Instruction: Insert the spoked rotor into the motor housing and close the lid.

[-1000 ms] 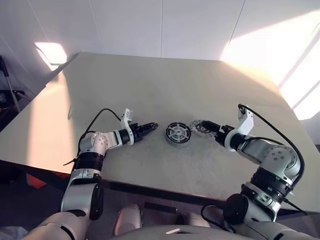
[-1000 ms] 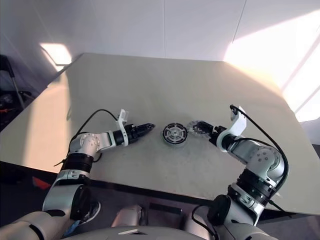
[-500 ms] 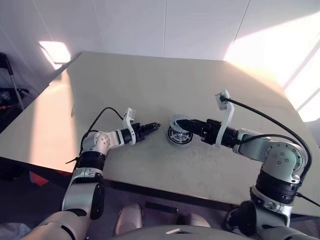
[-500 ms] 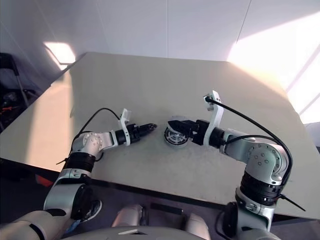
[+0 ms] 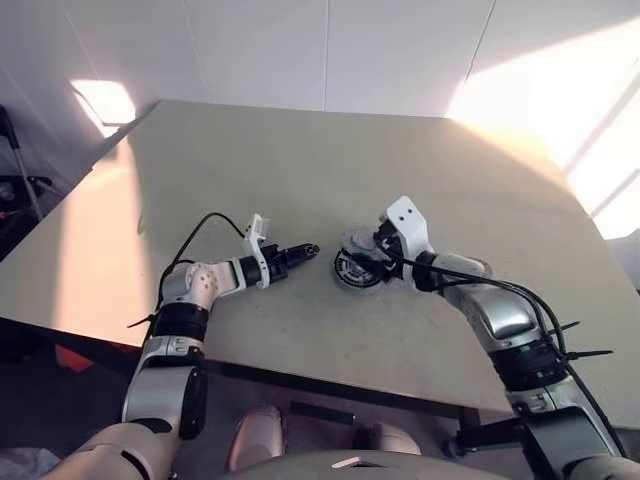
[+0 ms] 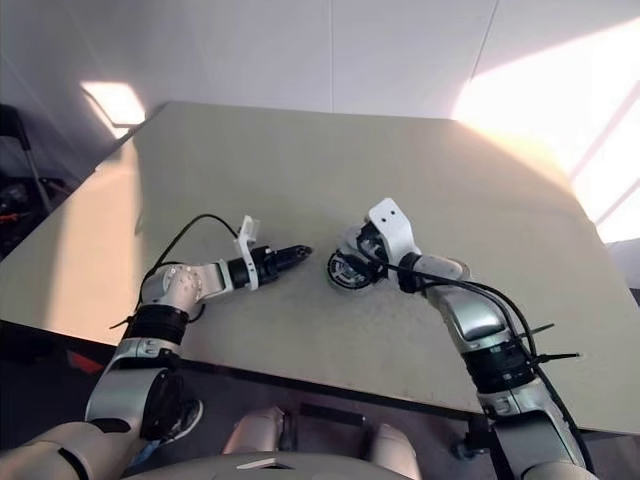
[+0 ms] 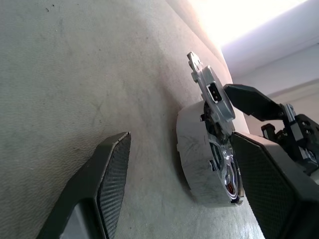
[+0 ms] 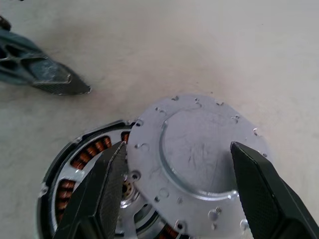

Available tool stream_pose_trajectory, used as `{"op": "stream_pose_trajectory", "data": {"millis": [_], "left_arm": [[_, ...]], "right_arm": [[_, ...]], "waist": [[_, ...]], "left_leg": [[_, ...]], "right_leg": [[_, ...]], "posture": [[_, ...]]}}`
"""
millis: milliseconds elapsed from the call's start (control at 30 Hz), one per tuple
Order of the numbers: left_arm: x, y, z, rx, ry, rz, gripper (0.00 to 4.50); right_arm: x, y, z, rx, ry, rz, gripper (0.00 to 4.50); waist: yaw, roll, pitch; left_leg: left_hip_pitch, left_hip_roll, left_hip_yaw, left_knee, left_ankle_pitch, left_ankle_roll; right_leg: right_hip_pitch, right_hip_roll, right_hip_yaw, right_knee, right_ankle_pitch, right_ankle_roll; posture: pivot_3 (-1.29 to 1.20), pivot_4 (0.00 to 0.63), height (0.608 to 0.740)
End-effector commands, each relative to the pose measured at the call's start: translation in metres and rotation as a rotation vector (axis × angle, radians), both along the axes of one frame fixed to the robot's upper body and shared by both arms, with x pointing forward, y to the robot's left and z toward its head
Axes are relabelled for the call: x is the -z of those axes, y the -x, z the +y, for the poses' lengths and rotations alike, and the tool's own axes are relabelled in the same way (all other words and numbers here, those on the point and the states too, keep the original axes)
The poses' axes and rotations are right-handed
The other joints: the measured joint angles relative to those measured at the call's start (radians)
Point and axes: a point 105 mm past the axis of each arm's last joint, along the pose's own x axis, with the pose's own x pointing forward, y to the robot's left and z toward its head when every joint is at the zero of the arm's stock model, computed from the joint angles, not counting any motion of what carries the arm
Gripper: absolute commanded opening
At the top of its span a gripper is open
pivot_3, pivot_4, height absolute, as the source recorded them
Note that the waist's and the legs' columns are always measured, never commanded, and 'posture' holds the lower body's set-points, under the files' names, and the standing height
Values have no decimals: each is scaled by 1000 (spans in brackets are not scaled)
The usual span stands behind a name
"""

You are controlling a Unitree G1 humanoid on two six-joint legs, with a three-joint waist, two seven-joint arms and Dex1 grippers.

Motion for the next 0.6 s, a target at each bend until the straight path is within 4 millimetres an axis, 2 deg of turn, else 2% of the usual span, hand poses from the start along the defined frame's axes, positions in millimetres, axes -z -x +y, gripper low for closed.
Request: {"op": "stream_pose_trajectory", "data": {"millis": [33,200,433,533,600], "left_arm": [[-5,0,8,-16,6,-35,3470],[-2,0,10,-22,3,-33,3470],[2,1,7,-16,-4,-28,3470],[3,1,6,-14,-5,-27,3470],[3,1,6,-13,-6,-28,3470]], "right_arm": [[-18,-10,-3,2,-19,-62,3733],[-22,-13,-7,17,-74,-32,3733],[-45,-10,0,7,-262,23,3733],[-40,-15,-5,36,-225,23,3733],[-33,-16,-6,33,-196,28,4101]], "waist": [[-6,0,0],[-7,-1,1],[-7,-1,1],[-7,-1,1],[-7,-1,1]], "left_leg": [[-1,0,0,2,-1,2],[-1,0,1,6,-3,4],[1,1,1,8,-3,5],[2,1,1,8,-3,4],[2,1,1,8,-2,3]], "right_leg": [[0,0,0,0,0,0],[1,-1,0,1,0,0],[-1,0,1,10,-1,-1],[0,0,1,11,-1,-1],[0,0,1,11,-1,-1]], "posture": [[0,0,740],[0,0,740],[0,0,740],[0,0,740],[0,0,740]]}}
